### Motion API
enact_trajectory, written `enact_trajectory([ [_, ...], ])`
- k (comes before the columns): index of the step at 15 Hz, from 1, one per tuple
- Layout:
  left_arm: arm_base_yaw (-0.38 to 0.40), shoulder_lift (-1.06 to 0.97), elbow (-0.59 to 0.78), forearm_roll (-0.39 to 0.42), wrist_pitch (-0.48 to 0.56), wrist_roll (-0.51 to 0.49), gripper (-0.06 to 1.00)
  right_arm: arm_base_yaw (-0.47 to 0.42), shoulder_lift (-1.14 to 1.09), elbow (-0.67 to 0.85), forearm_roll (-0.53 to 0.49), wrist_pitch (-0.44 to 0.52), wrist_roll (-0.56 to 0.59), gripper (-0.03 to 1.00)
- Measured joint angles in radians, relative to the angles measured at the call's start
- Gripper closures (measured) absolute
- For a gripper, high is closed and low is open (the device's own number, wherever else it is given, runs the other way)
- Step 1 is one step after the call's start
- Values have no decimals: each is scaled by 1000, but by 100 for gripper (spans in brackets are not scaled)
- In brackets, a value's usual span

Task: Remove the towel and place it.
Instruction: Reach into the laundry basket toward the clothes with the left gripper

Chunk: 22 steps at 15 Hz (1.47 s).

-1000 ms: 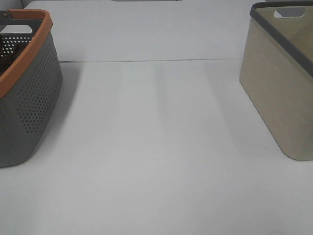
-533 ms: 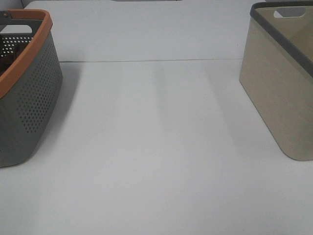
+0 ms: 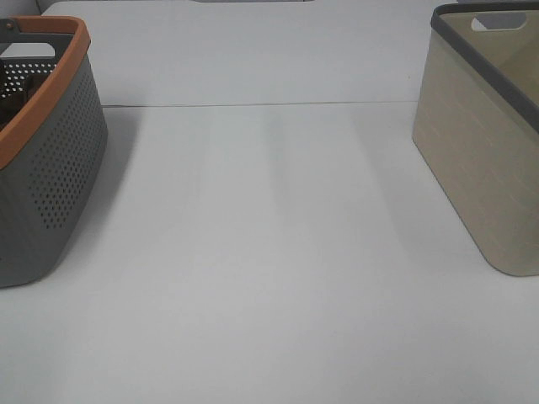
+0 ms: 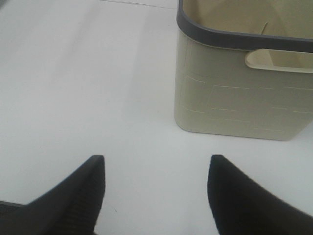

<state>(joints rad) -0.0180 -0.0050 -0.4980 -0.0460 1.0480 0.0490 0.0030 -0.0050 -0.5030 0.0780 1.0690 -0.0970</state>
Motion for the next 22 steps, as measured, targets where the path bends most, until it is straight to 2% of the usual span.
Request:
enact_trajectory([
  [22,0,0,0,0,0,0,5,0,0,0,0,0,0,37],
])
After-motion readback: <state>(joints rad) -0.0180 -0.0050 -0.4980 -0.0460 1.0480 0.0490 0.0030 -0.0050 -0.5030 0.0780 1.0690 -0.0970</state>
